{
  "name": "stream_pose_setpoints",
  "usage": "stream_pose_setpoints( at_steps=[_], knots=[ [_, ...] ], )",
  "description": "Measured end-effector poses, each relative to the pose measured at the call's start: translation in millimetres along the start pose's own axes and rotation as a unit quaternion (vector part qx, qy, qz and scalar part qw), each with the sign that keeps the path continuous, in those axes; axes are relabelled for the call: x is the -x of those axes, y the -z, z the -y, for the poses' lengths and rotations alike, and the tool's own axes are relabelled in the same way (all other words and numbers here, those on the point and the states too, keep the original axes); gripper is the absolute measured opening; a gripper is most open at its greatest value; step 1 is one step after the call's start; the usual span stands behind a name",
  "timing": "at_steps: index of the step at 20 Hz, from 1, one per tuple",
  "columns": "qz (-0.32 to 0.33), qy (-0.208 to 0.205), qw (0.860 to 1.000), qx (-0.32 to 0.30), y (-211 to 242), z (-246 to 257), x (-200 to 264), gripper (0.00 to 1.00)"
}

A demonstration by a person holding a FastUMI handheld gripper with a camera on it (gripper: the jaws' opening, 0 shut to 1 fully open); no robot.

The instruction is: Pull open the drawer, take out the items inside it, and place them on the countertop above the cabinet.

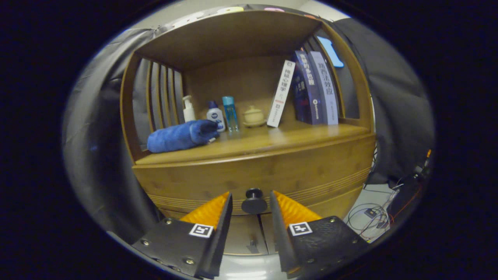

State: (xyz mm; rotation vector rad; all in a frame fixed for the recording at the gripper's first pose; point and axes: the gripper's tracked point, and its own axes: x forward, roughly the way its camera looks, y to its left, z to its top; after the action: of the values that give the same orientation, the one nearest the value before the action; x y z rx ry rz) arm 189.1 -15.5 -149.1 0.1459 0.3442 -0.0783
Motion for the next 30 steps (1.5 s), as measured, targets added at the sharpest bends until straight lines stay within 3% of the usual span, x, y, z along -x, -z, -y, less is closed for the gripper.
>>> stream_pose_setpoints(
  at_steps=[5,7,13,14,30],
  knots=[
    [-0.023,0.006,1.000,0.000,16,9,-26,0.59],
    [-0.022,0.003,1.000,-0.004,17,5,-31,0.45],
    [-0.021,0.006,1.000,-0.007,18,5,-27,0.36],
    [-0.023,0.006,1.000,-0.005,18,4,-27,0.30],
    [-0.038,0.041,0.998,-0.006,47,6,82,0.29]
  ],
)
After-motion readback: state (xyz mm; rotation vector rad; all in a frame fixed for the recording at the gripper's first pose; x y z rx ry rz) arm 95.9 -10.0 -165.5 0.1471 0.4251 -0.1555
